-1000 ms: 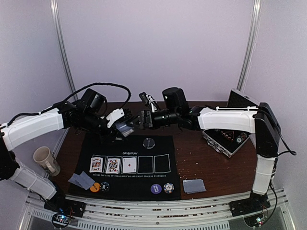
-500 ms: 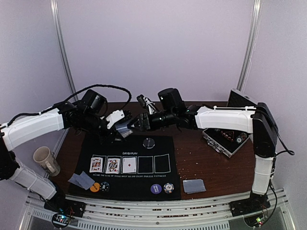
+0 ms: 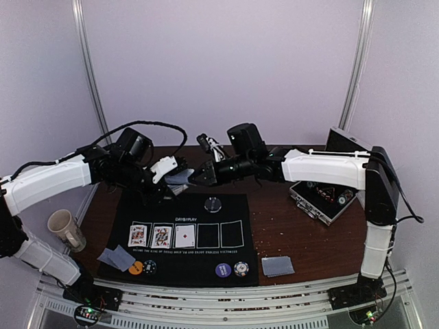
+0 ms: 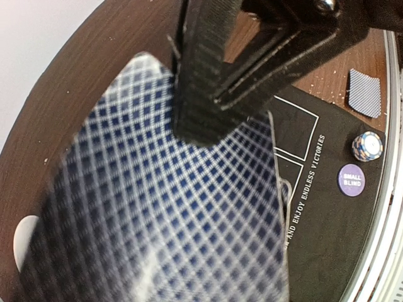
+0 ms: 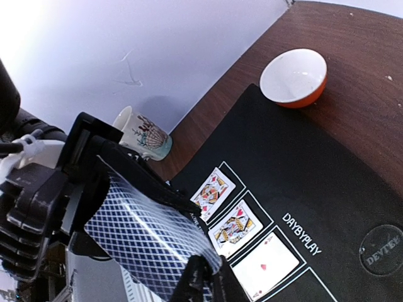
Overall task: Distribute texas hold em gaming equipment
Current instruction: Pick up the poker card from the face-down deck piles.
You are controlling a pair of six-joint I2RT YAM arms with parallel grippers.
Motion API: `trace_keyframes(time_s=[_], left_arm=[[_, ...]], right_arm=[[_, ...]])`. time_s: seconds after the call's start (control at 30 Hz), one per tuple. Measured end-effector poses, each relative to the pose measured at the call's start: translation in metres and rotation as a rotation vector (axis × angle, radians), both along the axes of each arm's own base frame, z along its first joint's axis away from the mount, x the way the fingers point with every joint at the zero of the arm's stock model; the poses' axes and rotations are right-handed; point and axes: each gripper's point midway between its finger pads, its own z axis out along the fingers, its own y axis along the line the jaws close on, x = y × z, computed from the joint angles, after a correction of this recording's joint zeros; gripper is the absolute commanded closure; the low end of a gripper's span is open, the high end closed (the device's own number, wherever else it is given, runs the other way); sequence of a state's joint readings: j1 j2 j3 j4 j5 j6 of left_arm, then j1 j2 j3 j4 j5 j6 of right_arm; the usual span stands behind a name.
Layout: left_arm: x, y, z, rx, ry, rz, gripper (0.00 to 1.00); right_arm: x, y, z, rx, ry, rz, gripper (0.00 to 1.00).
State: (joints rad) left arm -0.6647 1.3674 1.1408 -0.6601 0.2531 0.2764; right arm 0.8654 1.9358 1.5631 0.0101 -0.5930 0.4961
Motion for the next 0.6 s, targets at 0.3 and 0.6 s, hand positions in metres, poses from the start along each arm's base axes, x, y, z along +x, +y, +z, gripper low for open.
trace_keyframes(time_s=[0.3,0.6], left_arm=[[0.006,0.005,-0.003,0.029,-0.015,0.029,0.67],[0.017,0.013,-0.009,0.071,-0.034,0.102,0.66]], right_arm=[[0.0,-0.01,0.007,-0.022,-0.013,-0.014,1.0],[0.018,-0.061,0.038,-0.105,-0.142,-0.087,1.0]])
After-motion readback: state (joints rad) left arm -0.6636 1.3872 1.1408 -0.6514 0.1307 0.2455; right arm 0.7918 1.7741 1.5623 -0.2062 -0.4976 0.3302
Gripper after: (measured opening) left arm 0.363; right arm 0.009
